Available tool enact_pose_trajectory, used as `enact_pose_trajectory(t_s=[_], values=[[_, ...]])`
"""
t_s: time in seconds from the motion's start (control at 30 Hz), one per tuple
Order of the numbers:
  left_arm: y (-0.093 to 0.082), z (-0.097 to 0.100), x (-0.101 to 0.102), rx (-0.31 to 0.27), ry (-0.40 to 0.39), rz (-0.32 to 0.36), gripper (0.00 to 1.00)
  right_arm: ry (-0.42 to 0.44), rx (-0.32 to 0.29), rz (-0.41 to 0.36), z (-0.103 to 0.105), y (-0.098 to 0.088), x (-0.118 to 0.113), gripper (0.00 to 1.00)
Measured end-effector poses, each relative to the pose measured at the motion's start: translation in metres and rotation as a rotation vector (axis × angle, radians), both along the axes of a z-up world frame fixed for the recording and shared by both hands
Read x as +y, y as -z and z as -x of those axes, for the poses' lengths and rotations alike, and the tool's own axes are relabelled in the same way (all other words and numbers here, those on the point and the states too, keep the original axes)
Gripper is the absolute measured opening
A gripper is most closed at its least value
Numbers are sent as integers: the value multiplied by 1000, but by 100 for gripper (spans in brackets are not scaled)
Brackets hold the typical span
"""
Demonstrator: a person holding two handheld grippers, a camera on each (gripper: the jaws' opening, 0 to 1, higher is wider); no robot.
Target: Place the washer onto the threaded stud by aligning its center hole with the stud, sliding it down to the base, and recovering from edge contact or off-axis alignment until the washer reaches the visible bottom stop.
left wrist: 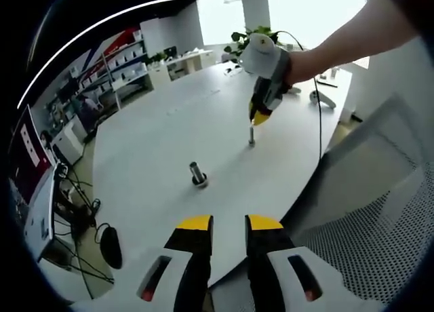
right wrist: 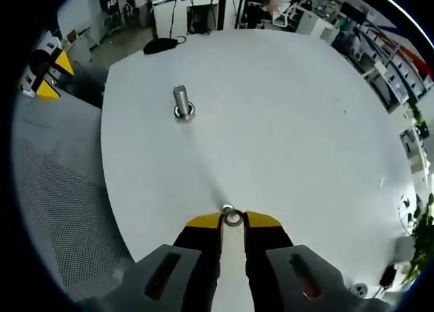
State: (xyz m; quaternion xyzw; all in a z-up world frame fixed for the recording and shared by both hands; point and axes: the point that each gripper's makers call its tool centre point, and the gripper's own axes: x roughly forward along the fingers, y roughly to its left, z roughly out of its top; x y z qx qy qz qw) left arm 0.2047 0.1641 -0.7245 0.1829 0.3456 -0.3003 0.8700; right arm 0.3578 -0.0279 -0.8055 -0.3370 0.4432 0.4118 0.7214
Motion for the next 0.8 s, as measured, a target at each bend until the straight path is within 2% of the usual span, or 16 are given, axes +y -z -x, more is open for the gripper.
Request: enact_pose_trajectory(t_s=[0.1,0.63,0.8], values=[[0,0,1,1,-2,-1,17,-19,0,18,0,2,1,13],[2,0,2,7,-7,-9,16,-8,24,30,0,12,-1,13],[3,1,2,11,-5,-19,16,-8,34,36,-1,21,-3,14]])
